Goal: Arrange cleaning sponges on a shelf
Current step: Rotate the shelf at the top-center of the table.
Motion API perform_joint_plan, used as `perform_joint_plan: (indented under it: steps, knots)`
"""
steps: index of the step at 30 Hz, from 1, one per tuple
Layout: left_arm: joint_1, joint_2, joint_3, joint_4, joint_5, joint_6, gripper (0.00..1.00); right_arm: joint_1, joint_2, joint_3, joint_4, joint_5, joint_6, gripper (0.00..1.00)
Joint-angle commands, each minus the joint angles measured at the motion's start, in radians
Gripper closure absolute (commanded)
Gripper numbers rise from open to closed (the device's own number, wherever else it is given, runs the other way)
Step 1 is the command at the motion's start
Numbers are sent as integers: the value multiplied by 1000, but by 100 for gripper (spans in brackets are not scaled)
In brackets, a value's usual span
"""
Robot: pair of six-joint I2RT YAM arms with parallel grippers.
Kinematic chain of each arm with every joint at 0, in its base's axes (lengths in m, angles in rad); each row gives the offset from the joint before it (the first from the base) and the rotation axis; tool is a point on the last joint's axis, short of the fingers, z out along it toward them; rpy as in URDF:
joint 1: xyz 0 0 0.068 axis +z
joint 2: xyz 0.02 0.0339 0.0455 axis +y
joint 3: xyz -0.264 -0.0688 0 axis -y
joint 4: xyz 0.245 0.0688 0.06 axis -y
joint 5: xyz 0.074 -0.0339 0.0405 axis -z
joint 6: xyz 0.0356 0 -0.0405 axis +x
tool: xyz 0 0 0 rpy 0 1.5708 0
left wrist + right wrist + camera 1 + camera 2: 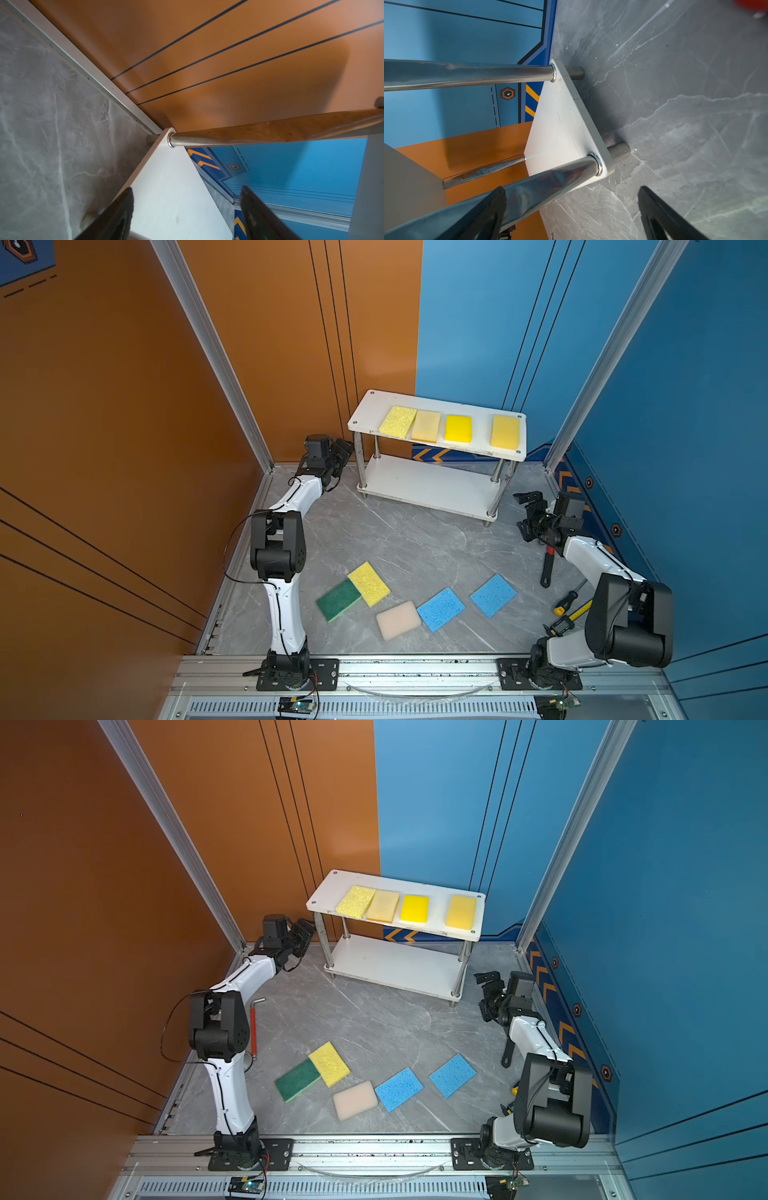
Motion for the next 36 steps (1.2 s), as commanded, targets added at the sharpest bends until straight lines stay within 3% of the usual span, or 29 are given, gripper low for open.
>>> perform_joint_plan:
  steps: [1, 12, 18, 36]
  knots:
    - [-19, 55, 76, 21, 43, -10, 19, -4, 46, 39, 54, -33, 7, 0]
    - [-25, 197, 214, 58, 119, -60, 19, -1, 177, 149, 83, -90, 8, 0]
    - [-27, 234, 233, 106, 189, -66, 19, 9, 217, 227, -55, -94, -69, 0]
    - [-45, 168, 88, 162, 344, -4, 19, 48, 337, 477, -387, -45, -298, 0]
